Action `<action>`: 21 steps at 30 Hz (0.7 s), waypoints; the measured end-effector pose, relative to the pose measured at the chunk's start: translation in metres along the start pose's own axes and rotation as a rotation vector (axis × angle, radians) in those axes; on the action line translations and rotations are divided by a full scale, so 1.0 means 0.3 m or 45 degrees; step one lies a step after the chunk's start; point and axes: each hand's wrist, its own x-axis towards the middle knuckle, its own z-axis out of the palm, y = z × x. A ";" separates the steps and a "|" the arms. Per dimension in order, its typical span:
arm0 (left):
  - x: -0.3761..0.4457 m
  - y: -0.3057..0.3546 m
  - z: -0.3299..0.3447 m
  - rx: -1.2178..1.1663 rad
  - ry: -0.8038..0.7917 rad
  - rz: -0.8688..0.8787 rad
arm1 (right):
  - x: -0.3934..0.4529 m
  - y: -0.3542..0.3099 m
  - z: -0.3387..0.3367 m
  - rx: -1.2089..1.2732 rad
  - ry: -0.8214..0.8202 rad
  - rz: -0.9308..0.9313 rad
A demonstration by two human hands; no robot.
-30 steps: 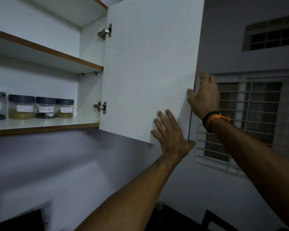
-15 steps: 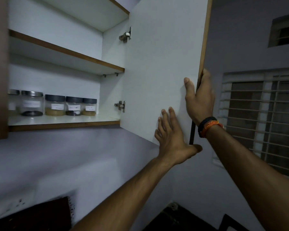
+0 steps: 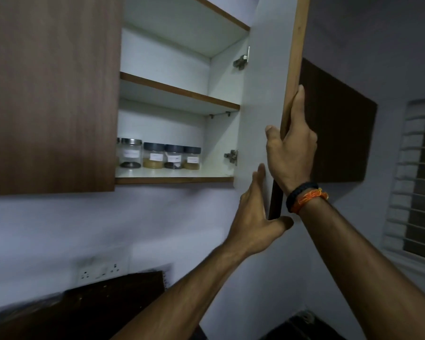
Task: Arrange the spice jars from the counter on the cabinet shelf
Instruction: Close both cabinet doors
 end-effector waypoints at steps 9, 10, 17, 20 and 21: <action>-0.109 -0.055 -0.287 0.054 0.156 -0.089 | -0.092 -0.178 0.238 -0.063 -0.079 -0.125; -0.117 -0.069 -0.322 0.083 0.158 -0.099 | -0.105 -0.188 0.269 -0.082 -0.119 -0.164; -0.168 -0.168 -0.549 0.368 0.264 -0.142 | -0.187 -0.230 0.478 -0.096 -0.257 -0.266; -0.177 -0.182 -0.629 0.405 0.315 -0.148 | -0.223 -0.222 0.554 -0.037 -0.325 -0.244; -0.179 -0.185 -0.650 0.424 0.330 -0.143 | -0.233 -0.215 0.578 -0.017 -0.343 -0.236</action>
